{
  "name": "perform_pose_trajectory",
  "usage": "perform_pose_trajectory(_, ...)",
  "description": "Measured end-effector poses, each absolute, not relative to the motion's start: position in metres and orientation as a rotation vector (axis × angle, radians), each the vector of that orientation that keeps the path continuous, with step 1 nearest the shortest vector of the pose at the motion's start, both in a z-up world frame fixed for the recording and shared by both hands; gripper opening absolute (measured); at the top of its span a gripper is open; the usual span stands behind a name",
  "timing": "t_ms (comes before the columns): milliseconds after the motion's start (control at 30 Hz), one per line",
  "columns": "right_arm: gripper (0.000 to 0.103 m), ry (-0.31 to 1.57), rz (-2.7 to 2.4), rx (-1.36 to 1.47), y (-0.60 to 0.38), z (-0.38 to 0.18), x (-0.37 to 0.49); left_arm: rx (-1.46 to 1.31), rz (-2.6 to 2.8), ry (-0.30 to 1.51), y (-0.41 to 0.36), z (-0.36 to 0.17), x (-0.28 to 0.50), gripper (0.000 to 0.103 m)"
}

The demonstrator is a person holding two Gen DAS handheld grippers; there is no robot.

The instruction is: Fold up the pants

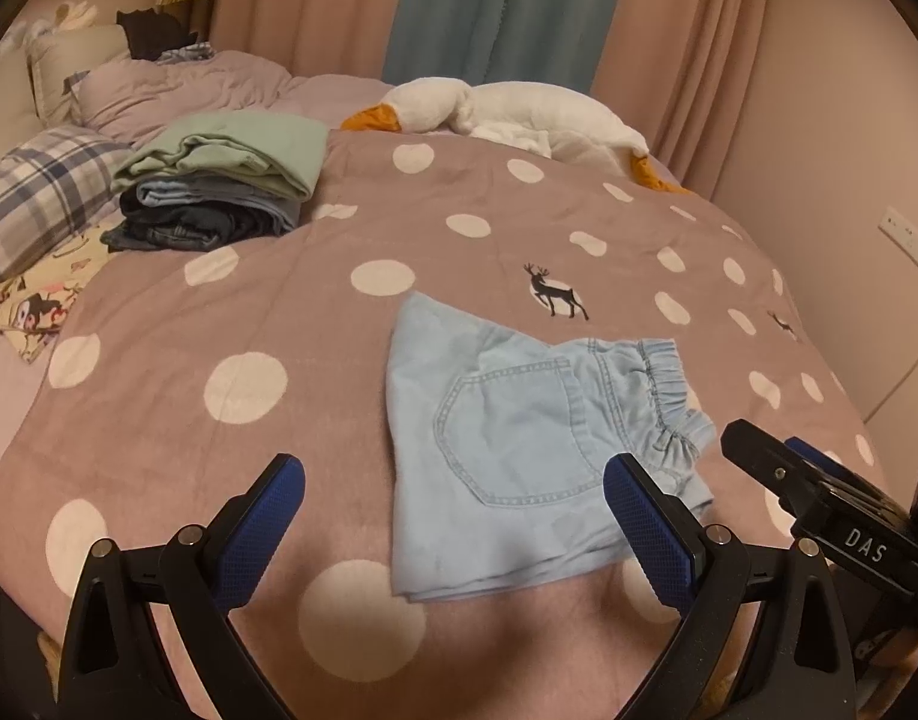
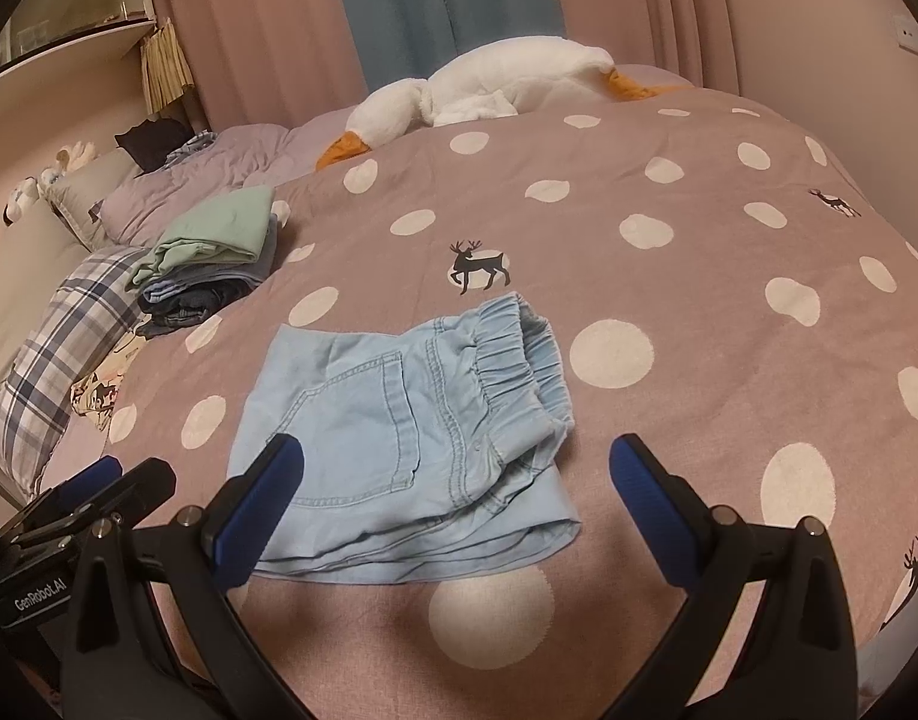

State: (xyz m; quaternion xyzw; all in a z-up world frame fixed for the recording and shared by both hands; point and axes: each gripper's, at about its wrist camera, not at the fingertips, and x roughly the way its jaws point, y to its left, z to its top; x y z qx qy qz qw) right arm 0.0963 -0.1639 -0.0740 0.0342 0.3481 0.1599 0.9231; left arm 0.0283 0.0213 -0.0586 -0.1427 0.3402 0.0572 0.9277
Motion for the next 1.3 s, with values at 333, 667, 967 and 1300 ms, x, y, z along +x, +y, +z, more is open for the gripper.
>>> perform_pose_trajectory(333, 0.103, 0.716, 0.329, 0.07, -0.1642, -0.074, 0.0969, -0.276, 0.122, 0.698, 0.0198, -0.059, 0.0277, 0.099)
perform_pose_trajectory(667, 0.103, 0.714, 0.326, 0.07, -0.1655, -0.0753, 0.098, -0.272, 0.109, 0.696, 0.0183, -0.0574, 0.027, 0.099)
perform_pose_trajectory(967, 0.103, 0.715, 0.327, 0.069, -0.1667, -0.0757, 0.0986, -0.272, 0.106, 0.694, 0.0174, -0.0561, 0.0263, 0.099)
perform_pose_trajectory(1300, 0.103, 0.716, 0.327, 0.066, -0.1658, -0.0754, 0.0982, -0.274, 0.114, 0.707, 0.0187, -0.0586, 0.028, 0.099)
